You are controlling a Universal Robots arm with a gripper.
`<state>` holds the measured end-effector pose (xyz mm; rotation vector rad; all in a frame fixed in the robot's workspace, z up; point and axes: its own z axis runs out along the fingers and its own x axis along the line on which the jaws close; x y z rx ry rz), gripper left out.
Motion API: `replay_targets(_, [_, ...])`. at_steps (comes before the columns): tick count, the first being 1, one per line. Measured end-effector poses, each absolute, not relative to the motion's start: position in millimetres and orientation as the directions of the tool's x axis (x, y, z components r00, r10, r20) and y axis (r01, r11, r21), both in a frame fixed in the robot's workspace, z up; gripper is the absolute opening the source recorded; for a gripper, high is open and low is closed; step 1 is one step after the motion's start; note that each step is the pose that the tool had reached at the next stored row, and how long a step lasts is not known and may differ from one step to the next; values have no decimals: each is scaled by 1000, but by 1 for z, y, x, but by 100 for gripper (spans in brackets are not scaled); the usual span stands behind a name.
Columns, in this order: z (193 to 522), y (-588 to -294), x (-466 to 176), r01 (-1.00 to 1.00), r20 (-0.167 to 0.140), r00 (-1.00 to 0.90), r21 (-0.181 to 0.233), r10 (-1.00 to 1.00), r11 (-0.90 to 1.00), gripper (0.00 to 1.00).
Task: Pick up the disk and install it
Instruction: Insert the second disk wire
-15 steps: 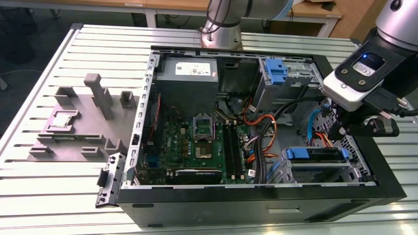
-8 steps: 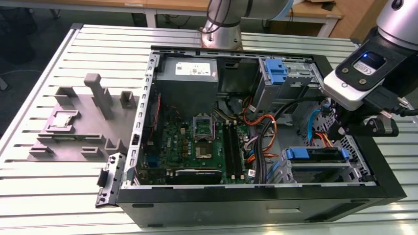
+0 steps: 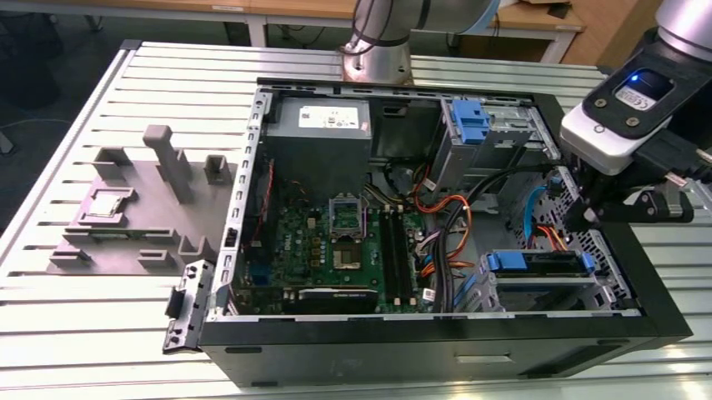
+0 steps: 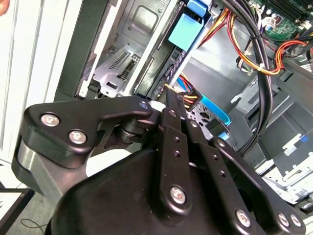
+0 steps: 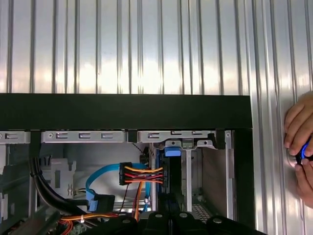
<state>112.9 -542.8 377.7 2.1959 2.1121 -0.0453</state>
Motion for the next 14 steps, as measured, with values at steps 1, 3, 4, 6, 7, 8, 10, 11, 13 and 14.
replay_targets(1, [379,-543,113,998,-87,41,47,995,-37,10])
replay_targets(3, [379,-543,113,998,-86,41,47,995,-37,10])
replay_targets(4, [379,-543,113,998,-87,41,47,995,-37,10])
replay_targets(6, [380,-543,113,998,-87,41,47,995,-37,10])
replay_targets(7, [380,-543,113,998,-87,41,47,995,-37,10])
replay_targets(8, [380,-543,113,998,-87,41,47,995,-37,10])
replay_targets(10, [380,-543,113,998,-87,41,47,995,-37,10])
replay_targets(11, [380,-543,113,998,-87,41,47,995,-37,10])
replay_targets(13, [380,-543,113,998,-87,41,47,995,-37,10])
replay_targets(14, [380,-543,113,998,-87,41,47,995,-37,10])
